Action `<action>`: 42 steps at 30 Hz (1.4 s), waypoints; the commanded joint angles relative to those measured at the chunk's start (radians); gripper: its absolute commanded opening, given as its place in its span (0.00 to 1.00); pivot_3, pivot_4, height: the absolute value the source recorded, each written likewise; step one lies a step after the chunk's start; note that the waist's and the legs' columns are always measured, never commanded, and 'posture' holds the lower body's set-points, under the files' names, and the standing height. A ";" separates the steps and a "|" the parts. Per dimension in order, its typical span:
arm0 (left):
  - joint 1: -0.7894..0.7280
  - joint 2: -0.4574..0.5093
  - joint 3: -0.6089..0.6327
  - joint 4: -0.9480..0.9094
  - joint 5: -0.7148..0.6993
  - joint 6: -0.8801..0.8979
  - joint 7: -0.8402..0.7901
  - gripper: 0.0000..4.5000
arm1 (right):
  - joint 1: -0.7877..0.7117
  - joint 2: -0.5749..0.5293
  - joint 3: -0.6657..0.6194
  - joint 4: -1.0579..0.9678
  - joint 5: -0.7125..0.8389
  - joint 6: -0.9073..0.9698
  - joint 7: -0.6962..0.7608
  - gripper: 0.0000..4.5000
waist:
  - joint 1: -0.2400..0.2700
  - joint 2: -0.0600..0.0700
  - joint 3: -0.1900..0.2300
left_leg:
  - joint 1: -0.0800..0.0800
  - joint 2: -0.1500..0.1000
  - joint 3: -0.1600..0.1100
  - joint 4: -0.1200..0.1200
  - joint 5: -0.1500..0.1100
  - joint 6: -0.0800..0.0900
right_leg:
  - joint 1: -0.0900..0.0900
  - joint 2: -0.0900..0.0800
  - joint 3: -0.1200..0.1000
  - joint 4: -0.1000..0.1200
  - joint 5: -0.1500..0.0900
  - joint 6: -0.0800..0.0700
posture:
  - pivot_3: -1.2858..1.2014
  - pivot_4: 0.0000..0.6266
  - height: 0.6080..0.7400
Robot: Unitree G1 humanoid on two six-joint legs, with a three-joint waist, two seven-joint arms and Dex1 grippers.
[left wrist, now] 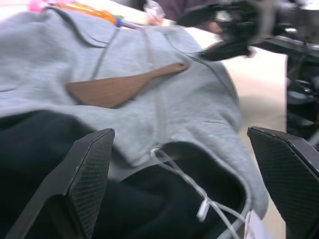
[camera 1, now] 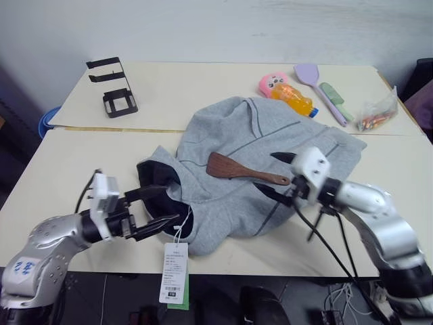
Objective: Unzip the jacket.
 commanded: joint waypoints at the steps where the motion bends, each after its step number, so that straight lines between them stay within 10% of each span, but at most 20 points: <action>1: -0.013 -0.010 -0.005 -0.010 0.013 -0.025 0.004 1.00 | -0.084 0.037 0.085 0.111 -0.081 0.070 -0.019 0.99 | 0.002 0.000 0.000 | -0.002 -0.001 0.000 0.000 0.001 0.001 | -0.002 0.000 -0.001 0.000 0.000 0.000 | 0.52 0.24 1.00; 6: 0.005 -0.036 -0.023 -0.007 0.037 -0.053 0.008 1.00 | -0.173 0.069 0.154 0.246 -0.162 0.089 -0.010 0.88 | -0.001 0.000 0.000 | -0.010 -0.004 -0.001 0.003 0.001 0.003 | -0.006 0.002 -0.010 0.000 0.001 0.002 | 0.52 0.24 1.00; 18: 0.012 -0.088 -0.059 0.020 0.082 -0.103 0.013 1.00 | -0.087 0.085 -0.177 0.168 0.071 0.120 0.023 0.01 | 0.003 0.000 0.000 | -0.013 -0.005 -0.010 0.013 0.001 0.006 | 0.001 0.000 -0.012 -0.001 0.003 0.006 | 0.52 0.24 1.00; 25: -0.017 -0.100 -0.093 0.059 0.094 -0.131 -0.018 1.00 | 0.122 -0.063 -0.612 0.053 0.304 0.065 0.163 0.01 | 0.019 0.001 0.001 | -0.015 -0.005 -0.012 0.012 0.001 0.006 | 0.001 0.000 -0.013 -0.002 0.004 0.006 | 0.52 0.24 1.00; 31: -0.034 -0.108 -0.116 0.082 0.098 -0.152 -0.048 1.00 | 0.381 -0.277 -0.930 0.289 0.114 -0.114 0.154 0.01 | 0.030 0.001 0.001 | -0.014 -0.007 -0.010 0.013 0.000 0.009 | 0.002 0.000 -0.013 -0.005 0.005 0.008 | 0.52 0.24 1.00; 37: -0.072 -0.101 -0.142 0.111 0.121 -0.180 -0.093 1.00 | 0.447 -0.383 -0.935 0.788 -0.061 -0.444 0.049 0.01 | 0.014 0.000 0.002 | -0.008 -0.007 -0.005 0.012 0.001 0.010 | 0.008 0.000 -0.012 -0.010 0.005 0.010 | 0.52 0.24 1.00; 42: -0.150 -0.068 -0.149 0.184 0.141 -0.193 -0.149 1.00 | 0.353 -0.388 -0.831 1.063 -0.069 -0.640 0.116 0.34 | -0.027 0.003 0.004 | -0.001 -0.004 -0.004 0.012 0.002 0.008 | 0.014 -0.002 -0.004 -0.010 0.007 0.008 | 0.52 0.24 1.00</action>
